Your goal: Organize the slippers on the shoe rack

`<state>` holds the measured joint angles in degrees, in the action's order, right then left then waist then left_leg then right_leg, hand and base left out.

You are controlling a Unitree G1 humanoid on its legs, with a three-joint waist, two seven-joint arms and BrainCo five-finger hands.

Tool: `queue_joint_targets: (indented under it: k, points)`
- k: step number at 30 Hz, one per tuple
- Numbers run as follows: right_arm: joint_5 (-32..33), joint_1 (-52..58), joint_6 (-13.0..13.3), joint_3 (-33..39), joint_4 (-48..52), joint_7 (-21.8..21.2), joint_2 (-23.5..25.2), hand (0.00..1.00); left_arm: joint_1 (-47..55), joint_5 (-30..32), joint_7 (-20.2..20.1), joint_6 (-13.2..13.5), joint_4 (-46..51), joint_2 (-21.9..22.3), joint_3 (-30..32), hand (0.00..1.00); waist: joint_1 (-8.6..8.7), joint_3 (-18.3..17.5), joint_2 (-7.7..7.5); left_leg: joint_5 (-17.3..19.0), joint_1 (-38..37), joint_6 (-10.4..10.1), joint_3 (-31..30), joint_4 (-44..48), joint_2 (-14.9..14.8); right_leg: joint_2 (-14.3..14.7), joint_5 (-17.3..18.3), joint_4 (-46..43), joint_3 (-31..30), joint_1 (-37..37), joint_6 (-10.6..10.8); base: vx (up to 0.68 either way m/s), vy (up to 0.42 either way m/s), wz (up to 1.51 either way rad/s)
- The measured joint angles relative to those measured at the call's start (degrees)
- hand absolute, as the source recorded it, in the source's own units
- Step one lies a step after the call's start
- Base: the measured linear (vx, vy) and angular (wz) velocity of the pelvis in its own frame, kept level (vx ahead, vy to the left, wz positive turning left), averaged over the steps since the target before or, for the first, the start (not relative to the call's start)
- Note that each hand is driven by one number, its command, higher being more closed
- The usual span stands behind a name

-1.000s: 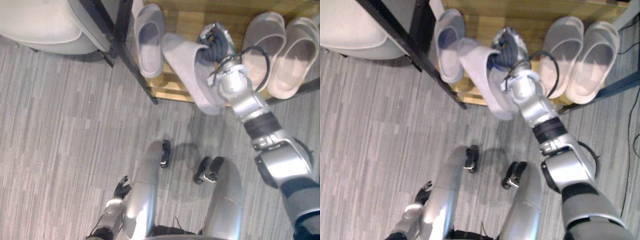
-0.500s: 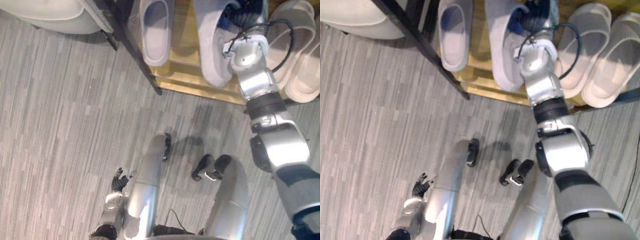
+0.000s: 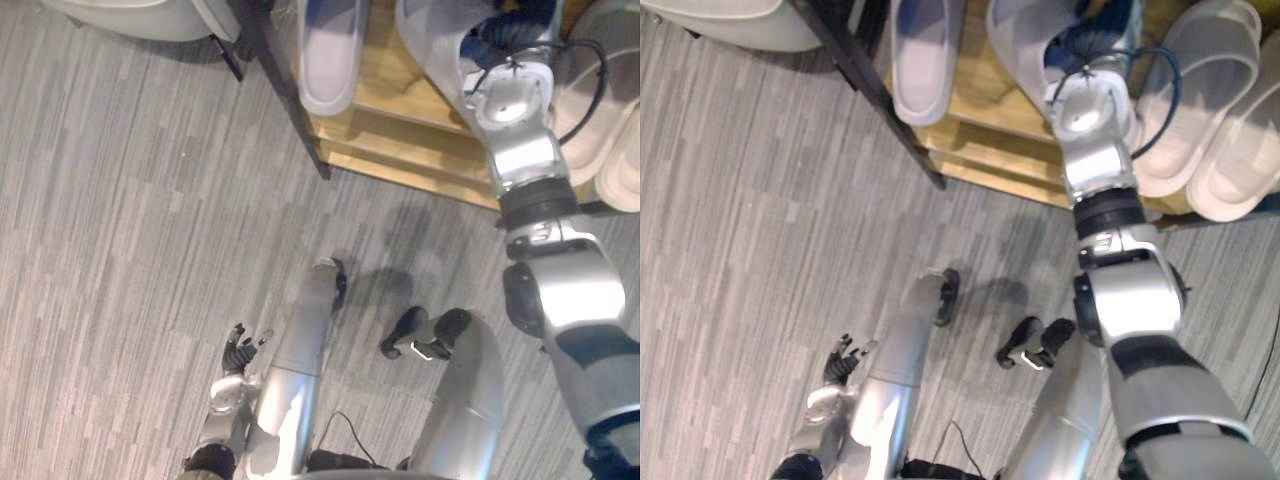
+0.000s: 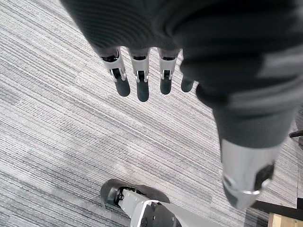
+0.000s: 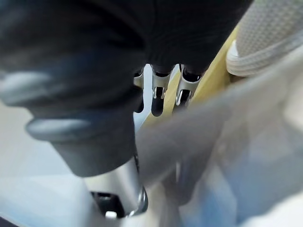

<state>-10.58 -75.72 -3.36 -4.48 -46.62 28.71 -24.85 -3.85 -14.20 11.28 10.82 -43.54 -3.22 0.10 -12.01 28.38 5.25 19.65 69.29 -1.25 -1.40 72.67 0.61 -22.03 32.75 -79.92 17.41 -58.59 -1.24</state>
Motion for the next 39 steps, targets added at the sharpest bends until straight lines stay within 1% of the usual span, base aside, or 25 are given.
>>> queue_joint_targets:
  k: [2,8,13,16,18,22,24,25,26,27,28,32,34,35,39]
  points:
    - [1.62,0.34,0.03,0.03,-0.01,0.01,0.00,0.00,-0.13,-0.01,0.02,0.02,-0.34,0.00,0.04,0.00,0.02,-0.38,-0.17,-0.01,0.00,0.00,0.01,-0.09,0.02,0.00,0.00,0.07,0.01,0.00,0.00,0.00,0.000,0.00]
    - [2.11,1.37,0.12,0.03,-1.78,-0.62,0.14,0.00,-0.46,-0.05,0.08,0.02,-1.16,0.00,0.60,0.00,0.05,-1.20,-0.78,-0.08,-0.74,-0.08,0.07,-0.35,0.05,-0.01,0.00,0.23,-0.06,0.53,0.00,-0.01,0.002,0.00]
    - [3.00,3.57,0.19,-0.06,-1.82,-1.80,0.26,0.00,-1.22,-0.15,0.16,0.02,-2.31,0.00,0.74,0.00,0.11,-1.25,-0.89,-0.15,-2.03,-0.12,0.12,-0.79,-0.03,0.07,-0.01,0.68,-0.01,1.77,0.01,-0.03,0.012,-0.01]
    - [4.13,5.34,0.54,-0.07,-2.16,-2.37,0.71,0.00,-1.26,-1.13,0.19,-0.02,-3.38,-0.09,1.29,0.00,0.29,-2.17,-1.51,-0.63,-2.55,-0.13,0.20,-2.00,-0.05,0.16,-0.12,1.83,0.24,2.15,0.02,-0.02,0.008,0.00]
    - [4.48,6.75,0.56,-0.08,-2.22,-3.07,1.70,0.00,-1.35,-1.29,0.28,-0.09,-4.15,-0.28,1.34,0.00,0.46,-2.82,-1.92,-0.70,-3.08,-0.18,0.09,-2.35,-0.10,0.22,-0.50,2.29,0.54,2.83,-0.58,0.00,0.000,0.00]
    - [6.60,7.68,0.65,-0.24,-2.24,-3.88,4.29,0.00,-2.27,-1.77,0.83,-0.27,-5.09,-0.20,2.61,0.00,0.86,-3.11,-2.46,-0.67,-4.10,-0.20,0.09,-2.55,-0.55,0.78,-0.57,2.90,0.52,3.83,-0.50,-0.01,0.005,-0.05]
    - [7.50,8.28,0.65,-0.24,-2.24,-4.23,7.99,0.00,-3.64,-3.51,0.73,-1.25,-6.79,-0.38,3.78,0.00,1.72,-3.40,-3.04,-0.72,-4.71,-0.25,0.29,-3.20,-1.03,1.09,-0.71,3.62,0.55,4.17,-0.15,-0.04,0.013,-0.12]
    - [7.99,8.37,0.65,-0.19,-2.24,-4.25,8.36,0.00,-3.97,-3.83,0.75,-1.26,-6.95,-0.38,3.86,0.00,1.83,-3.40,-3.04,-0.73,-4.86,-0.25,0.30,-3.27,-1.03,1.09,-0.73,3.69,0.56,4.30,-0.12,-0.05,0.011,-0.04]
    - [9.40,8.96,0.61,0.08,-2.24,-4.75,9.31,0.00,-4.93,-4.21,0.72,-1.24,-7.29,-0.12,4.63,0.00,1.93,-3.60,-3.39,-0.74,-5.52,-0.26,0.41,-3.56,-1.03,1.09,-0.76,3.94,0.50,4.91,-0.09,-0.06,0.007,0.01]
    - [15.81,9.53,0.75,3.48,-2.25,-6.25,11.46,0.00,-5.37,-6.15,-0.26,-1.53,-8.17,-0.17,6.09,0.00,2.20,-3.97,-4.07,-0.76,-6.32,-0.31,0.28,-3.97,-1.02,1.09,-0.77,4.41,0.79,5.79,-0.10,-0.07,0.008,0.02]
    - [17.82,9.53,1.07,3.80,-2.25,-6.80,11.62,0.00,-5.49,-6.16,-0.42,-1.60,-8.26,-0.01,6.75,0.00,2.20,-3.98,-4.09,-0.76,-6.41,-0.31,0.26,-4.01,-1.01,1.09,-0.77,4.45,0.83,5.92,-0.10,-0.04,0.005,0.03]
    - [19.93,9.72,1.27,4.35,-2.25,-7.65,12.82,0.00,-6.01,-6.19,-0.44,-1.68,-9.25,0.13,7.87,0.00,2.39,-3.96,-4.13,-0.77,-6.99,-0.32,0.16,-4.28,-0.96,1.10,-0.77,4.80,1.03,6.67,-0.10,0.00,0.000,0.00]
    - [22.34,10.68,1.99,4.26,-2.25,-8.23,14.13,0.00,-6.17,-6.20,-0.54,-1.72,-9.37,0.09,8.00,0.00,2.45,-4.24,-4.64,-0.85,-7.67,-0.46,0.28,-4.95,-0.93,1.11,-0.83,5.28,1.01,7.10,-0.07,0.00,0.000,0.00]
    - [23.41,11.05,2.49,4.37,-2.25,-8.25,15.14,0.00,-6.30,-6.20,-0.77,-1.73,-9.39,0.10,8.27,0.00,2.55,-4.24,-4.67,-0.86,-8.02,-0.47,0.12,-5.07,-0.91,1.12,-0.82,5.47,1.27,7.63,-0.07,0.00,0.000,0.00]
    - [26.93,11.12,3.11,4.37,-2.25,-8.45,16.33,0.00,-7.28,-6.27,-1.51,-2.03,-9.49,0.67,10.26,0.00,2.75,-4.30,-4.84,-1.04,-8.32,-0.73,-0.03,-5.79,-0.97,1.45,-1.04,6.16,1.45,7.90,-0.12,0.00,0.000,0.00]
